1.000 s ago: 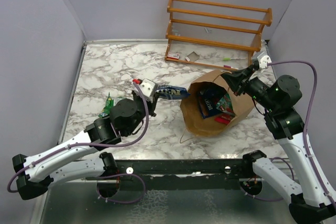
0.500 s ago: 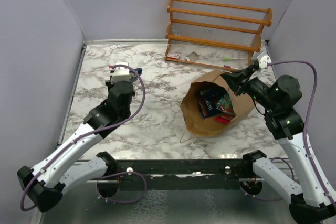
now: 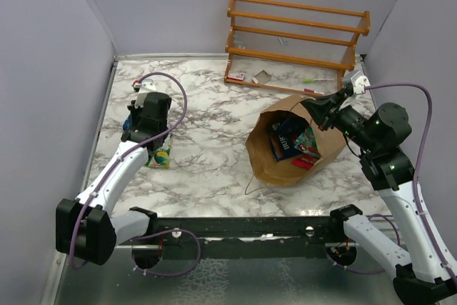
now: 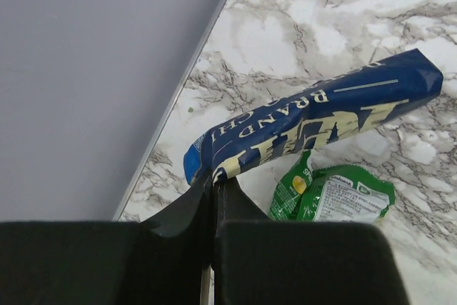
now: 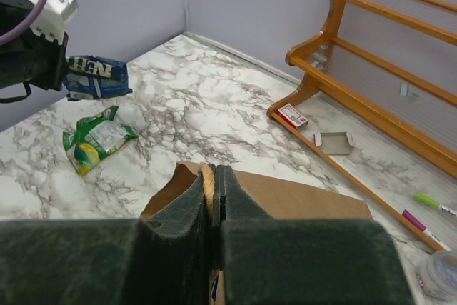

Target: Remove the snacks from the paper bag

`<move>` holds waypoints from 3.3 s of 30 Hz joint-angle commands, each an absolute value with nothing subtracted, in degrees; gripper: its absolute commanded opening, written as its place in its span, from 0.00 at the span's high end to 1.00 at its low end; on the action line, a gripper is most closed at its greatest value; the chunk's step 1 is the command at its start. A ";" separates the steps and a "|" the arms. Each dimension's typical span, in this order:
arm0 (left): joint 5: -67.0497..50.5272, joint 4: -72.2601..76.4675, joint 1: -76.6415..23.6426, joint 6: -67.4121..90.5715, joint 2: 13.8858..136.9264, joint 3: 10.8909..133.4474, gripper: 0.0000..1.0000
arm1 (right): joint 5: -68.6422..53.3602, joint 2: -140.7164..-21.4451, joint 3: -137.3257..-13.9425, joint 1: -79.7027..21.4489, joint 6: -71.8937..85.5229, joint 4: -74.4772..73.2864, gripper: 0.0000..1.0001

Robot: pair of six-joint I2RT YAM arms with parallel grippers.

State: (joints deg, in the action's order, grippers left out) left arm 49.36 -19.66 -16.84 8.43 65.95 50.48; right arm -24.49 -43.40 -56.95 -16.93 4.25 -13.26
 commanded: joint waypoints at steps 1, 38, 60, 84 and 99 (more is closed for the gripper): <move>44.69 -17.19 -16.00 10.53 67.24 47.93 1.00 | -24.33 -42.73 -58.04 -17.05 4.26 -11.83 0.98; -0.33 0.83 -42.45 25.04 52.11 44.10 0.14 | -25.77 -42.62 -57.40 -17.05 6.21 -11.22 0.98; 14.03 9.26 -69.88 -8.53 85.43 58.15 0.41 | -26.59 -42.36 -57.61 -17.05 6.49 -11.24 0.98; 23.00 30.81 -64.38 -25.86 110.94 69.17 0.21 | -28.06 -42.53 -57.82 -17.05 7.73 -10.12 0.98; 9.87 32.27 -60.35 -25.62 116.37 76.08 0.50 | -28.56 -43.06 -58.10 -17.05 8.00 -10.02 0.98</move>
